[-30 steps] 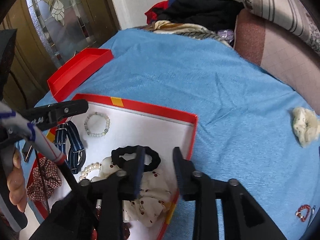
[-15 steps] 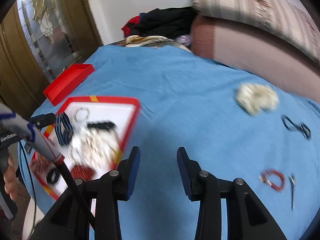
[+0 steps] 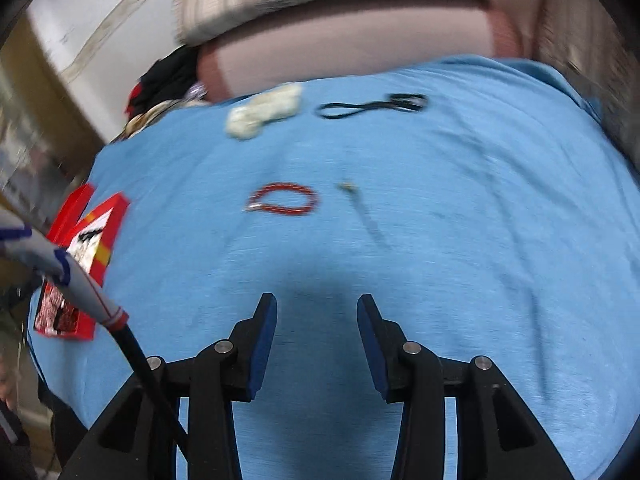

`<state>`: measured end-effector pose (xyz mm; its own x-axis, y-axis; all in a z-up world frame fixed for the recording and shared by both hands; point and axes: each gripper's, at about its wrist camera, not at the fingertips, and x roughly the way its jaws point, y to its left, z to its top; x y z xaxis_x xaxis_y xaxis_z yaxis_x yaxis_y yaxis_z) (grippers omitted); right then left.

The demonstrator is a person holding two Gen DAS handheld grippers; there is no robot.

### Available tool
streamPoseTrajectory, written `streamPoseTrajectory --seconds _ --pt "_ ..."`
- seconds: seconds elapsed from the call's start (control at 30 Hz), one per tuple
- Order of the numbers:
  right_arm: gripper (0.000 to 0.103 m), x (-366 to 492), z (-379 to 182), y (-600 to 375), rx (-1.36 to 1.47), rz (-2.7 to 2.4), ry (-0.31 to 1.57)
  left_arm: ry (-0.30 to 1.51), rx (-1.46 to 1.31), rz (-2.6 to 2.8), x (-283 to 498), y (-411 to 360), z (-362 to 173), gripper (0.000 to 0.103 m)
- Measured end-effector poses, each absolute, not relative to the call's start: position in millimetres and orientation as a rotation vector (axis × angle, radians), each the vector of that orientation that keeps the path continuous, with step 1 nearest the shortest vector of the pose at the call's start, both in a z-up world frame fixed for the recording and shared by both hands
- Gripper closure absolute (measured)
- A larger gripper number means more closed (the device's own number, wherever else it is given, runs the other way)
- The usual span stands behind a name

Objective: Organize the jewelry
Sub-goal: 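Withdraw both tools toward the red bead bracelet and silver hair clip, then grasp the red bead bracelet with the left tool while the right grasps the silver hair clip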

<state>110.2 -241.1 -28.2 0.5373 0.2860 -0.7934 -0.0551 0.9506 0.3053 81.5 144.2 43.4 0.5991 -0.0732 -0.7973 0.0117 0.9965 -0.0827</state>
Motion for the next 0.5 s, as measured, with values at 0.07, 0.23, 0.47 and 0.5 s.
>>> streamPoseTrajectory --seconds 0.07,0.23,0.47,0.5 --pt "0.058 112 -29 -248 0.266 0.199 0.980 0.942 -0.070 -0.066 84 128 39 0.052" --pt "0.057 122 -39 -251 0.257 0.202 0.975 0.987 -0.041 -0.125 101 80 22 0.052" --pt "0.057 149 -53 -254 0.233 0.214 0.969 1.016 -0.025 -0.207 157 32 2 0.052" --pt "0.057 156 -55 -253 0.228 0.220 0.969 1.022 -0.025 -0.222 169 23 -3 0.052"
